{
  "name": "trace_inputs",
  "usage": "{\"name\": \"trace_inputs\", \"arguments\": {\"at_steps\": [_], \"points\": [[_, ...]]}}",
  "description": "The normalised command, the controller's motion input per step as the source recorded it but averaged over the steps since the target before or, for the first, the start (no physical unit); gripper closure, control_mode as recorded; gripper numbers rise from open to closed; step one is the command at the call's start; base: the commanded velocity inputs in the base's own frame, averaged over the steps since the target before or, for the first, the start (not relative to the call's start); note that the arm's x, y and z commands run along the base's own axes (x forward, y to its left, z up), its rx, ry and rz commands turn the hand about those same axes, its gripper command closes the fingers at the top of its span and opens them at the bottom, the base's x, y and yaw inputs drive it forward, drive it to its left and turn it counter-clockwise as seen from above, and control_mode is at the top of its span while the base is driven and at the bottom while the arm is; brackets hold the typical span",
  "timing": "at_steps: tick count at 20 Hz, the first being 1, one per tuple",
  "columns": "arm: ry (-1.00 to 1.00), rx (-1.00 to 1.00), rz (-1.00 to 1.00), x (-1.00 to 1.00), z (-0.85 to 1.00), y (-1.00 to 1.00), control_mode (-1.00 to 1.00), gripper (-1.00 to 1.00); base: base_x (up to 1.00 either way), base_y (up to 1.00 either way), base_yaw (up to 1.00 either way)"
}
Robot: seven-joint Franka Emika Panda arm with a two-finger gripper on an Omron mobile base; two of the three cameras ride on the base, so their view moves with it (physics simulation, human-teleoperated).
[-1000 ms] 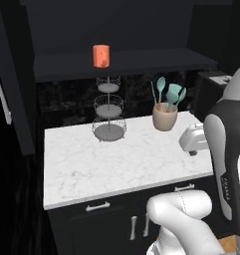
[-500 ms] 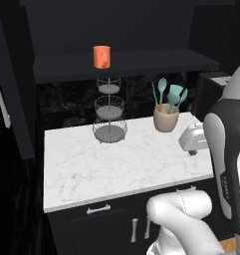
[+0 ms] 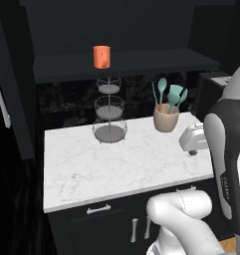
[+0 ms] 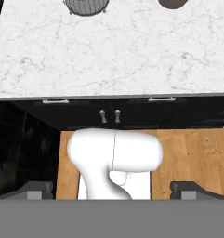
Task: Gather all objects into one cabinet and sort the glasses and bowls to opposite sides.
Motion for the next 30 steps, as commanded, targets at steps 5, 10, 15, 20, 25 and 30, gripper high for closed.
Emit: {"name": "trace_inputs", "arguments": {"at_steps": [5,10,15,20,25,30], "points": [[0.00,0.00,0.00,0.00,0.00,0.00,1.00,-1.00,0.00,0.00,0.00],[-0.08,0.00,0.00,-0.11,0.04,0.03,-1.00,-1.00,0.00,0.00,0.00],[-0.40,0.00,0.04,-0.15,0.56,0.10,-1.00,-1.00,0.00,0.00,0.00],[-0.37,0.03,0.08,0.03,0.71,0.28,-1.00,-1.00,0.00,0.00,0.00],[-0.25,0.01,0.05,0.29,0.51,0.47,-1.00,-1.00,0.00,0.00,0.00],[-0.17,0.01,0.00,0.42,0.32,0.38,-1.00,-1.00,0.00,0.00,0.00]]}}
